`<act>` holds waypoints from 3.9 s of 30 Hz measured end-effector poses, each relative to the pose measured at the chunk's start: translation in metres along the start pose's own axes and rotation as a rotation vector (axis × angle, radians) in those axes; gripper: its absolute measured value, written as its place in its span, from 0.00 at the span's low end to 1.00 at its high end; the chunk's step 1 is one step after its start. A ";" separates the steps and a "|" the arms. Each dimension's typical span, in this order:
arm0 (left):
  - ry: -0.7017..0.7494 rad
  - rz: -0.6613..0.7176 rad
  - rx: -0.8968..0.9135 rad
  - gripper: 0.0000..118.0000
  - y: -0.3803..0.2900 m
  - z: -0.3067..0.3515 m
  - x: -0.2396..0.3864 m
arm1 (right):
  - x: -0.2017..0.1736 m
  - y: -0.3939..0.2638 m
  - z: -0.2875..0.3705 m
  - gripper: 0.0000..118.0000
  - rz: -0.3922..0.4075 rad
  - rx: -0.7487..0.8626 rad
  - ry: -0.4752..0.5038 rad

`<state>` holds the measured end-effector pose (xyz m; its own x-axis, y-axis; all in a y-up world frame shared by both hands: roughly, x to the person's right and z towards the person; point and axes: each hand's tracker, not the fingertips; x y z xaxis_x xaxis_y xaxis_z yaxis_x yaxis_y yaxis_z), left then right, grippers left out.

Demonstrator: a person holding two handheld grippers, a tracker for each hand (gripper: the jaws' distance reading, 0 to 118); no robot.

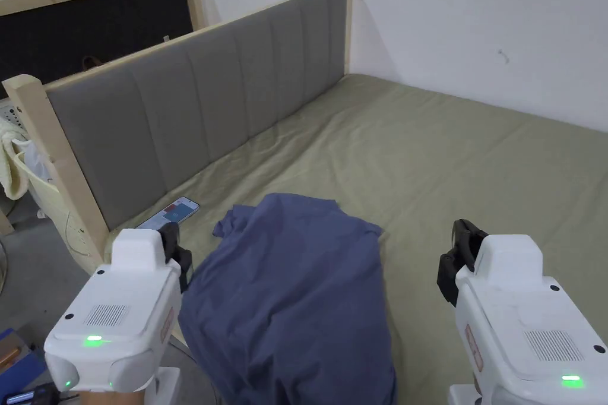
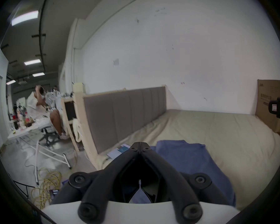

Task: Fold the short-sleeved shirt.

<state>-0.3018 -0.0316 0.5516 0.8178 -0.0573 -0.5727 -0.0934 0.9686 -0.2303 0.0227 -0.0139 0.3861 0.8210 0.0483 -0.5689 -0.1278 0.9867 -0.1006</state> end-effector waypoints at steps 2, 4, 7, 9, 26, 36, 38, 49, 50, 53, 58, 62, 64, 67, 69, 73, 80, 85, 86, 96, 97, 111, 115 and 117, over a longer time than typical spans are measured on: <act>-0.041 0.010 -0.062 0.00 0.000 -0.016 0.006 | 0.006 -0.001 -0.001 0.00 0.003 -0.003 -0.012; -0.096 0.023 -0.154 0.00 0.000 -0.039 0.015 | 0.015 -0.002 -0.003 0.00 0.003 -0.008 -0.025; -0.149 0.041 -0.286 0.00 -0.008 -0.078 0.029 | 0.022 -0.002 -0.003 0.00 0.008 -0.016 -0.050; -0.182 0.044 -0.397 0.08 -0.015 -0.104 0.041 | 0.022 0.002 0.001 0.00 0.009 -0.023 -0.068; -0.243 -0.109 -0.857 0.68 -0.121 -0.203 0.129 | 0.078 -0.021 0.006 0.00 -0.006 -0.115 -0.175; -0.257 -0.127 -0.750 0.04 -0.098 -0.182 0.137 | 0.109 -0.023 0.030 0.00 -0.029 -0.110 -0.229; -0.296 -0.033 -0.693 0.04 -0.077 -0.173 0.130 | 0.115 -0.021 0.038 0.00 -0.032 -0.100 -0.240; -0.607 -0.084 -0.410 0.03 0.071 -0.097 0.221 | 0.148 0.002 0.100 0.00 -0.054 -0.029 -0.335; -0.637 -0.090 -0.383 0.03 0.083 -0.091 0.234 | 0.152 0.003 0.107 0.00 -0.053 -0.023 -0.347; -0.726 -0.124 -0.308 0.03 0.118 -0.069 0.272 | 0.167 0.005 0.129 0.00 -0.051 -0.007 -0.386; -0.875 -0.180 -0.243 0.03 0.147 -0.034 0.339 | 0.198 0.003 0.163 0.00 -0.053 0.015 -0.465; -0.970 -0.222 -0.242 0.03 0.144 -0.012 0.387 | 0.219 -0.001 0.186 0.00 -0.052 0.023 -0.522; -1.033 -0.223 -0.263 0.03 0.136 -0.001 0.409 | 0.228 -0.004 0.196 0.00 -0.049 0.024 -0.548; -1.117 -0.263 -0.274 0.03 0.116 0.015 0.435 | 0.238 -0.008 0.208 0.00 -0.048 0.018 -0.581; -1.165 -0.285 -0.310 0.03 0.099 0.021 0.450 | 0.243 -0.012 0.214 0.00 -0.051 0.012 -0.599; -1.183 -0.382 -0.407 0.03 0.047 0.023 0.472 | 0.249 -0.019 0.220 0.00 -0.060 -0.001 -0.622; -1.071 -0.552 -0.622 0.03 -0.053 0.003 0.495 | 0.250 -0.031 0.216 0.00 -0.077 -0.030 -0.623; -0.963 -0.619 -0.736 0.03 -0.109 -0.014 0.501 | 0.250 -0.038 0.211 0.00 -0.084 -0.054 -0.612; -0.964 -0.616 -0.733 0.04 -0.115 -0.014 0.502 | 0.249 -0.039 0.211 0.00 -0.084 -0.057 -0.611; -0.967 -0.395 -0.583 0.97 -0.054 0.010 0.472 | 0.242 -0.027 0.217 0.00 -0.074 -0.039 -0.610; -0.967 -0.355 -0.516 0.97 -0.041 0.015 0.464 | 0.241 -0.024 0.217 0.00 -0.073 -0.032 -0.610; -0.683 -0.176 0.148 0.97 0.066 0.050 0.355 | 0.229 0.009 0.218 0.00 -0.040 0.058 -0.605; -0.615 -0.140 0.234 0.93 0.070 0.044 0.333 | 0.227 0.011 0.218 0.00 -0.038 0.066 -0.601; -0.614 -0.123 0.247 0.77 0.070 0.042 0.324 | 0.226 0.011 0.218 0.00 -0.038 0.068 -0.599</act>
<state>-0.0198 0.0281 0.3826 0.9955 -0.0939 0.0148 0.0944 0.9949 -0.0370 0.3277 0.0417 0.4344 0.9974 0.0721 -0.0056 -0.0722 0.9962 -0.0480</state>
